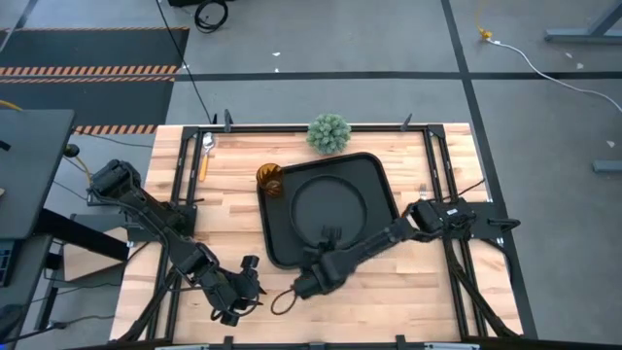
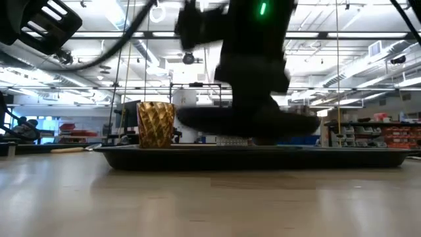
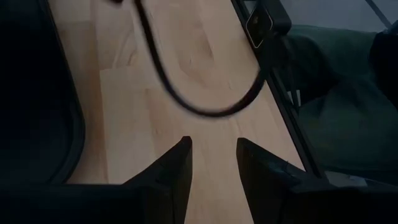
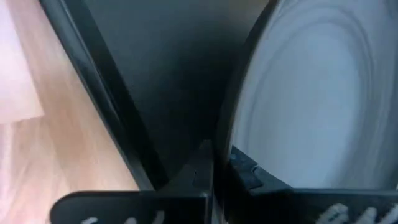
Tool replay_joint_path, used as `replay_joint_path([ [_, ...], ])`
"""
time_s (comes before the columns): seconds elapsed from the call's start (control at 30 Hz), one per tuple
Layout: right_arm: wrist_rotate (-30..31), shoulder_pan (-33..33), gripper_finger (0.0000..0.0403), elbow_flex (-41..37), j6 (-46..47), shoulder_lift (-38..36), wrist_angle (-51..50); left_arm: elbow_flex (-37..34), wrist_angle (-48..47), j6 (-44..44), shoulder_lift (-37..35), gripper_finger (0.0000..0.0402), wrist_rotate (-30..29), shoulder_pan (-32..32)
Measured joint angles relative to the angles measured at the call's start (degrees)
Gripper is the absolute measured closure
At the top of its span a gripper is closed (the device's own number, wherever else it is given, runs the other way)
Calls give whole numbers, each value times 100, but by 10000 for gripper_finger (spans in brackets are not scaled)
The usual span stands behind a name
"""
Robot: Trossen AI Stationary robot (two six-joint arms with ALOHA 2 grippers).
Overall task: Pick and place plate/cup/fork/spoon on tray
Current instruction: Put the black plate on the black serving tray to the bottom right of the brown cup, then adjust the black serving tray
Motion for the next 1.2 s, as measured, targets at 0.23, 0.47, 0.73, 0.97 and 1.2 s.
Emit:
replay_joint_path([
  [0.23,-137,-336,373,-619,-505,0,1011,0,1,2,0,269,0,0],
  [0.47,-113,-431,309,-543,-346,-2,1168,0,1,4,0,269,0,0],
  [0.73,660,-329,268,-388,800,-126,-238,0,-50,-93,0,269,-2,-34],
  [0.97,93,-22,280,-435,1514,-197,-1534,0,-56,-190,0,269,2,-170],
  [1.2,-98,209,282,-1271,2018,-750,-1487,0,-58,-162,0,269,0,-201],
])
